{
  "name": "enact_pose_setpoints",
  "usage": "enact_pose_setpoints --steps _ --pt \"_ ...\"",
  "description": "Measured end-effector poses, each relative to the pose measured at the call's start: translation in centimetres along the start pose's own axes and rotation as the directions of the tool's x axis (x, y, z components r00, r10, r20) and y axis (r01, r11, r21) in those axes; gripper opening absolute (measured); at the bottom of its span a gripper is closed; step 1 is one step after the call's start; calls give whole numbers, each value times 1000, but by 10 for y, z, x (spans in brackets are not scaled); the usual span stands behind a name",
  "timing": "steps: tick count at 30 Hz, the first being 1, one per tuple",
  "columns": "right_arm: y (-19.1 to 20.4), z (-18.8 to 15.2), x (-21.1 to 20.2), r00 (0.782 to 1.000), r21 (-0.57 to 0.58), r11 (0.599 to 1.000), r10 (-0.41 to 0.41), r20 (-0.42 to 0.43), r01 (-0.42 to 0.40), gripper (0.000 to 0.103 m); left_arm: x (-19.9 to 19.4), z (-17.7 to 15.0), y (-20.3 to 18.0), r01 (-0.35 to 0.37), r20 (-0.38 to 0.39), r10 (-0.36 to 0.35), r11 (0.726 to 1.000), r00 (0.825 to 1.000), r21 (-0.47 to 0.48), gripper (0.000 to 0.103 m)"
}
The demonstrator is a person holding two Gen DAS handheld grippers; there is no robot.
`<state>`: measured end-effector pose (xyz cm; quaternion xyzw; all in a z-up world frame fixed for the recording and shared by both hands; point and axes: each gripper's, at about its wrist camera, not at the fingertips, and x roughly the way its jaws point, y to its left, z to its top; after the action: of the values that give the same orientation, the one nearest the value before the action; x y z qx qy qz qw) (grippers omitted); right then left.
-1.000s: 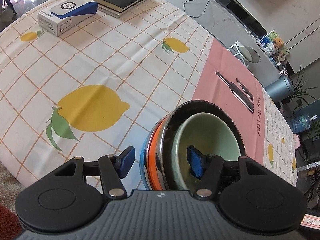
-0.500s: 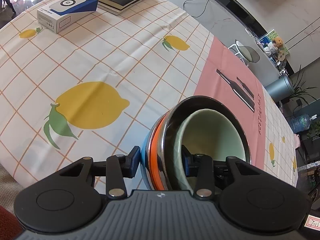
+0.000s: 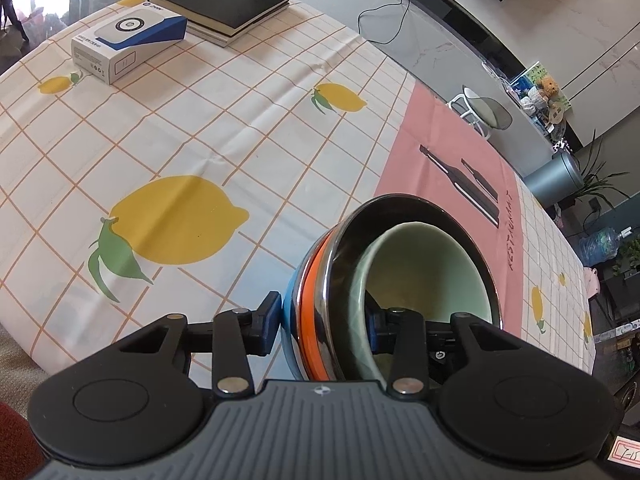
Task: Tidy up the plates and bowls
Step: 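Carry the bowl stack with both grippers onto the stacked plates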
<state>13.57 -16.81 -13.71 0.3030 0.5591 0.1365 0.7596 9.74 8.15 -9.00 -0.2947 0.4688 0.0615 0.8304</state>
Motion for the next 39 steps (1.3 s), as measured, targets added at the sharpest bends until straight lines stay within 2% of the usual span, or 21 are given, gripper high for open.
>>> enact_pose_setpoints --steps 8,14,22,26,32,39 --pt "-6 2 -30 999 1 1000 19 32 -19 48 -15 -9 -24 26 13 -27 999 1000 21 45" --pt "-25 4 -66 998 16 1000 14 62 -15 48 -24 -26 -58 54 11 -55 996 998 69 45" --pt "-68 15 -118 995 40 999 -21 93 17 48 -15 -56 -107 121 -39 -117 987 992 107 45" --pt "-94 20 -135 994 63 997 -53 100 47 48 -2 -70 -126 136 -81 -126 983 989 122 45" --pt "-128 24 -140 994 110 992 -64 88 54 48 16 -85 -142 124 -113 -108 981 988 150 45" --pt "-146 30 -132 996 142 988 -68 66 58 48 29 -91 -151 107 -132 -86 981 988 164 45"
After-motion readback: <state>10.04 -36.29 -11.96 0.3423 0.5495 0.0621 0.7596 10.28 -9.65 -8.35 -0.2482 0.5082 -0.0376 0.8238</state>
